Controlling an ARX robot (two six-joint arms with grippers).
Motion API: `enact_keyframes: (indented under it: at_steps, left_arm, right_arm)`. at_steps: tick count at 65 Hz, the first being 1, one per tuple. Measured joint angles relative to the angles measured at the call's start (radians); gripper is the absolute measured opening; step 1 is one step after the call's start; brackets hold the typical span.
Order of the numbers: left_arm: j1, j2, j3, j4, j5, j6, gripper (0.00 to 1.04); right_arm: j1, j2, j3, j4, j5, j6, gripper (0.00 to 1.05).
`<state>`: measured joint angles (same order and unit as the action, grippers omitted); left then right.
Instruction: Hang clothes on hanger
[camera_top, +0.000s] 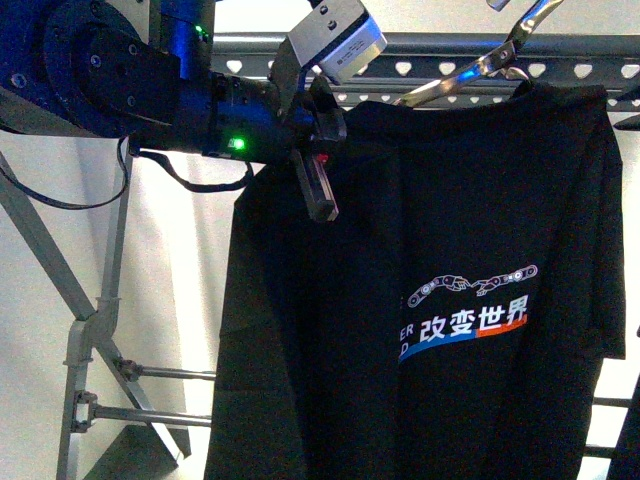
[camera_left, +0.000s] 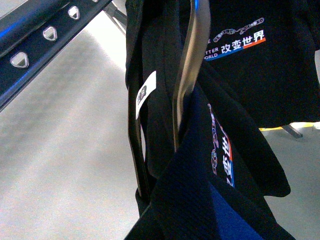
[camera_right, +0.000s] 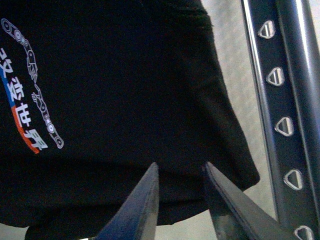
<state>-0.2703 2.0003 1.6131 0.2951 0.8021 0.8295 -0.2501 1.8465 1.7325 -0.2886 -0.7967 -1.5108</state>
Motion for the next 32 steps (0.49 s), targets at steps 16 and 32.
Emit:
enact_keyframes:
  at_steps: [16,32]
  left_arm:
    - [0.000,-0.001,0.000,0.000,0.000,0.000,0.04]
    - [0.000,-0.001,0.000,0.000,0.000,0.000,0.04]
  right_arm:
    - [0.025,0.044,0.141,0.019,0.016,0.049,0.81]
    - [0.080,0.147,0.254,-0.043,0.071,0.065,0.97]
